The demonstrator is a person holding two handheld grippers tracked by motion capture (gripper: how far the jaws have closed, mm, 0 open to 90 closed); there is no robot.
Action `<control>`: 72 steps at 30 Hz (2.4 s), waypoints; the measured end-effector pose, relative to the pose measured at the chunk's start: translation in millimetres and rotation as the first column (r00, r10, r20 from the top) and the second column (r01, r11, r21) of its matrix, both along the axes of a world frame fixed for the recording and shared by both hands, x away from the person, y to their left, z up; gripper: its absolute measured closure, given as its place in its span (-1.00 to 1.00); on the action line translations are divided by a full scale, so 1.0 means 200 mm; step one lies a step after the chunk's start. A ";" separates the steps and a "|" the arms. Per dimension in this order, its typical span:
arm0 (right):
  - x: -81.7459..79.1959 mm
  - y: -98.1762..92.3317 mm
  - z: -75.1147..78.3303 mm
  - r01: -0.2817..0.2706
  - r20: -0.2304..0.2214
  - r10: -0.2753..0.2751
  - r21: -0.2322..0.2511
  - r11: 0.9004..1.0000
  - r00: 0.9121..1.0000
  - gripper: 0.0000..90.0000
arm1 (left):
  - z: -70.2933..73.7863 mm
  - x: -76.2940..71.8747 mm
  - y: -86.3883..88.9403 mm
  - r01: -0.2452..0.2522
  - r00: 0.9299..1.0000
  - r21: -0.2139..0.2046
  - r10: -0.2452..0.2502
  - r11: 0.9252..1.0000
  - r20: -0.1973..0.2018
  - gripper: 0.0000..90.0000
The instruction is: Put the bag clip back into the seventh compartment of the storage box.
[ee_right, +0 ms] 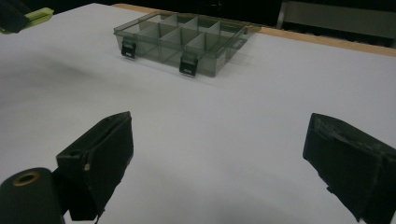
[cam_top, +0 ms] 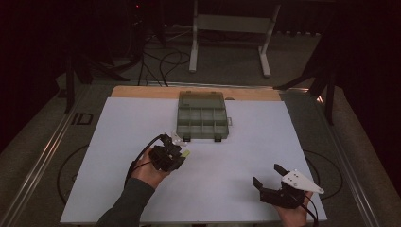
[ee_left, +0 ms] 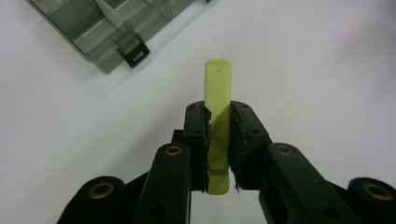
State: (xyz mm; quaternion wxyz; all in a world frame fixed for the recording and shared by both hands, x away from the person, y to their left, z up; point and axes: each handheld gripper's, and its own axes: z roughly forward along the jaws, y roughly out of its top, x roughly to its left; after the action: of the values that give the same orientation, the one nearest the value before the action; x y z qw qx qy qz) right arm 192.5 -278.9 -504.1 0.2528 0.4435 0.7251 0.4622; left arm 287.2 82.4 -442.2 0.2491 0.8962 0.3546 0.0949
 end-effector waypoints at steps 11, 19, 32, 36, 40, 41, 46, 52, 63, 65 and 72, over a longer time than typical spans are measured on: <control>0.00 0.00 0.00 0.001 0.001 -0.001 0.001 1.000 1.000 -0.82 | 0.04 0.05 -0.02 -0.015 1.000 -0.022 0.016 1.000 0.012 0.76; 0.00 0.00 0.00 0.003 0.004 -0.003 0.003 1.000 1.000 -0.82 | 0.05 0.08 -0.04 -0.020 1.000 -0.028 0.020 0.999 0.018 0.76; 0.00 0.00 0.00 0.007 0.009 -0.007 0.008 1.000 1.000 -0.82 | 0.09 0.17 -0.09 -0.036 0.998 -0.032 0.037 0.999 0.046 0.76; 0.00 0.00 0.00 0.007 0.009 -0.007 0.009 1.000 1.000 -0.82 | 0.09 0.19 -0.10 -0.039 0.998 -0.037 0.041 0.999 0.046 0.76; 0.00 0.00 0.00 0.006 0.011 -0.006 0.007 1.000 1.000 -0.82 | 0.10 0.21 -0.11 -0.047 0.998 -0.047 0.049 0.998 0.039 0.76; 0.00 0.00 0.00 0.006 0.011 -0.006 0.008 1.000 1.000 -0.82 | 0.10 0.22 -0.11 -0.049 0.998 -0.051 0.050 0.998 0.039 0.76; 0.00 0.00 0.00 0.008 0.012 -0.008 0.009 1.000 1.000 -0.82 | 0.10 0.25 -0.12 -0.059 0.998 -0.057 0.061 0.997 0.033 0.76; 0.00 0.00 0.00 0.011 0.013 -0.012 0.010 1.000 1.000 -0.82 | 0.10 0.28 -0.13 -0.063 0.997 -0.059 0.065 0.996 0.032 0.76; 0.00 0.00 0.00 0.015 0.019 -0.015 0.016 1.000 1.000 -0.82 | 0.11 0.36 -0.17 -0.070 0.996 -0.053 0.072 0.996 0.048 0.76; 0.00 -0.01 0.00 0.017 0.016 -0.017 0.017 1.000 1.000 -0.82 | 0.11 0.37 -0.18 -0.074 0.996 -0.055 0.077 0.996 0.051 0.76; 0.00 -0.01 0.00 0.018 0.018 -0.019 0.022 1.000 1.000 -0.82 | 0.12 0.41 -0.20 -0.066 0.996 -0.051 0.069 0.997 0.061 0.76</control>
State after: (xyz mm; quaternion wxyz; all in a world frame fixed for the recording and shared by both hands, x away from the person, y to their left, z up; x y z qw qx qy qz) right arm 192.3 -281.0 -504.7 0.2588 0.4487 0.7136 0.4717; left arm 369.0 41.5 -417.6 0.2786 0.8740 0.3788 0.1224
